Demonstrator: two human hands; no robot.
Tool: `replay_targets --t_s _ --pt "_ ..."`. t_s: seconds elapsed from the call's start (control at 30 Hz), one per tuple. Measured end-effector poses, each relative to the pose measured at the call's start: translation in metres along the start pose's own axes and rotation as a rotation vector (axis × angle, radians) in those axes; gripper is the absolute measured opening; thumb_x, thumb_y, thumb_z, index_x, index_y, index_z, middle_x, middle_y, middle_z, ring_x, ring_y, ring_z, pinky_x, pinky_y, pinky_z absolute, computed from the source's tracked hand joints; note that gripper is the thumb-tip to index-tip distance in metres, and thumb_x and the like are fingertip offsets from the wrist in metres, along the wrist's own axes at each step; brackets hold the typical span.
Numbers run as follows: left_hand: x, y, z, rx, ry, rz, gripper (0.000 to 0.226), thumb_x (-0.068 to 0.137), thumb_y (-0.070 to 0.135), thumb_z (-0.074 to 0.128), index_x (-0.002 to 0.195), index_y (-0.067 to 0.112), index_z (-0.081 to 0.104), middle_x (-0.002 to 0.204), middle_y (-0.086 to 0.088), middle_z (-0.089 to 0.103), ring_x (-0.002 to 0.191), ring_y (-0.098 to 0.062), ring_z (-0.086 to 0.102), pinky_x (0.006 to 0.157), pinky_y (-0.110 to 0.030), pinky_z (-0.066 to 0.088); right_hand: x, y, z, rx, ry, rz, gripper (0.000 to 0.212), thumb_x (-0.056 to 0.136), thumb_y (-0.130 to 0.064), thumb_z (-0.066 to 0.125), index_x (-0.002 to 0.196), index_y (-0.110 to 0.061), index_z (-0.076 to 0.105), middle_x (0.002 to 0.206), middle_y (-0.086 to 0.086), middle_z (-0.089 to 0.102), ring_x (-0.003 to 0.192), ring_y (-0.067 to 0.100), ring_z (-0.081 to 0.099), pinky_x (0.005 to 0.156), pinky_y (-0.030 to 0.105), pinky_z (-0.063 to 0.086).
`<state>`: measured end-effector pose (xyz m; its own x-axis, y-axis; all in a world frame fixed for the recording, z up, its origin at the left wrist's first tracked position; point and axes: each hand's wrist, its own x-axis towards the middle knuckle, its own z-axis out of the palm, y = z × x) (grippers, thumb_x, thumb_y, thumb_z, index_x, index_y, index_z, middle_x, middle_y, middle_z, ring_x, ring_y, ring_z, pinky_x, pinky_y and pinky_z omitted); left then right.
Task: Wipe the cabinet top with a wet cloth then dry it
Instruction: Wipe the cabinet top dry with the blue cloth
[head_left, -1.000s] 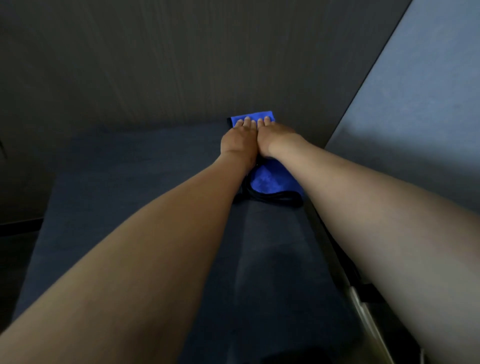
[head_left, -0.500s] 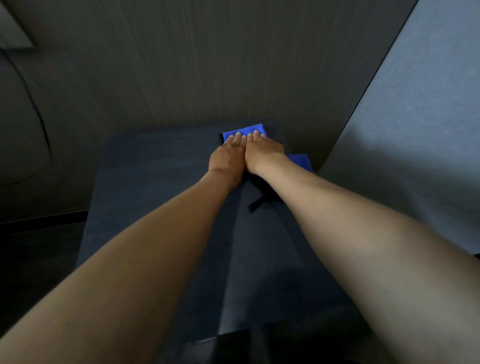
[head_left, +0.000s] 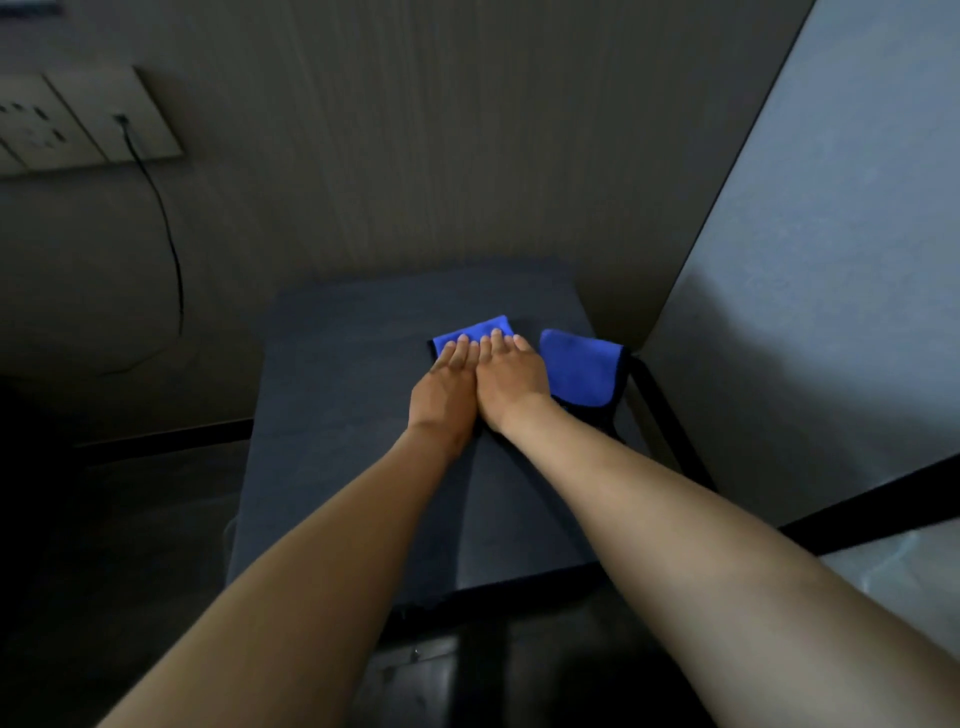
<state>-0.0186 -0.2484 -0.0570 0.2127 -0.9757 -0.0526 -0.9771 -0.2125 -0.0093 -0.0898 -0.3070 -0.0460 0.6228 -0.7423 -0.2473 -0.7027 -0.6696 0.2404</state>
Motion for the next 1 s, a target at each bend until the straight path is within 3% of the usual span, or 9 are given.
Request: replay_targets --t_s 0.2,0.47,0.63,0.73,0.8,0.87,0.93,1.0 --pt "-0.054 0.013 -0.005 -0.001 -0.021 0.009 0.063 0.104 0.02 0.033 0.154 0.009 -0.004 0.163 -0.005 -0.002 0.15 -0.016 -0.003 0.118 -0.024 0.003 -0.048 -0.018 0.015 -0.006 -0.009 -0.008 0.06 0.105 -0.031 0.026 0.156 -0.006 0.005 0.164 0.012 0.008 0.152 0.024 0.007 0.123 0.038 0.007" --pt "-0.125 0.028 -0.004 0.015 -0.028 0.022 0.063 0.105 0.019 0.031 0.154 0.009 -0.007 0.163 -0.006 -0.004 0.149 -0.016 -0.006 0.118 -0.023 -0.002 -0.119 -0.039 0.03 0.064 0.033 0.002 0.057 0.105 -0.024 0.023 0.155 -0.005 0.004 0.164 0.013 0.005 0.152 0.026 0.004 0.122 0.038 0.003" --pt "-0.166 0.041 0.001 -0.09 0.009 0.016 0.062 0.104 0.021 0.036 0.155 0.011 0.002 0.163 -0.004 0.001 0.15 -0.016 0.0 0.119 -0.026 0.005 -0.157 -0.047 0.042 0.082 0.061 -0.009 0.057 0.106 -0.024 0.023 0.155 -0.005 0.003 0.163 0.016 0.004 0.151 0.027 0.005 0.122 0.038 0.003" --pt "-0.179 0.05 0.0 -0.036 -0.009 0.057 0.065 0.104 0.018 0.035 0.153 0.007 -0.006 0.162 -0.007 -0.002 0.15 -0.018 -0.005 0.118 -0.026 -0.003 -0.175 -0.045 0.047 0.119 0.036 -0.012 0.059 0.105 -0.026 0.026 0.156 -0.006 0.003 0.163 0.016 0.003 0.151 0.027 0.006 0.121 0.039 0.008" --pt "-0.18 0.055 0.0 -0.028 -0.024 0.051 0.063 0.104 0.016 0.033 0.153 0.006 -0.006 0.162 -0.008 -0.001 0.15 -0.019 -0.004 0.119 -0.027 -0.001 -0.181 -0.042 0.043 0.2 0.037 -0.005 0.055 0.104 -0.024 0.03 0.155 -0.006 0.016 0.162 0.014 0.014 0.149 0.026 0.018 0.117 0.038 0.024" --pt "-0.178 0.056 0.002 -0.052 -0.037 0.037 0.061 0.104 0.014 0.032 0.154 0.006 -0.003 0.162 -0.009 -0.001 0.15 -0.02 -0.001 0.121 -0.027 0.006 -0.181 -0.031 0.031 0.317 0.091 0.034 0.043 0.099 -0.021 0.037 0.14 -0.01 0.046 0.148 0.013 0.043 0.133 0.028 0.046 0.101 0.037 0.042" --pt "-0.175 0.057 0.004 -0.075 -0.053 -0.002 0.058 0.105 0.012 0.029 0.154 0.006 -0.002 0.162 -0.009 -0.002 0.15 -0.022 0.0 0.12 -0.026 0.014 -0.172 -0.015 0.016 0.412 0.166 0.095 0.03 0.093 -0.02 0.046 0.116 -0.013 0.063 0.123 0.013 0.063 0.114 0.033 0.06 0.088 0.036 0.049" --pt "-0.17 0.059 0.003 -0.103 -0.049 -0.005 0.055 0.106 0.012 0.024 0.154 0.005 0.0 0.163 -0.008 -0.001 0.15 -0.022 0.001 0.119 -0.026 0.017 -0.158 0.002 0.005 0.433 0.254 0.127 0.023 0.09 -0.017 0.05 0.106 -0.013 0.065 0.113 0.012 0.067 0.106 0.034 0.063 0.082 0.035 0.05"
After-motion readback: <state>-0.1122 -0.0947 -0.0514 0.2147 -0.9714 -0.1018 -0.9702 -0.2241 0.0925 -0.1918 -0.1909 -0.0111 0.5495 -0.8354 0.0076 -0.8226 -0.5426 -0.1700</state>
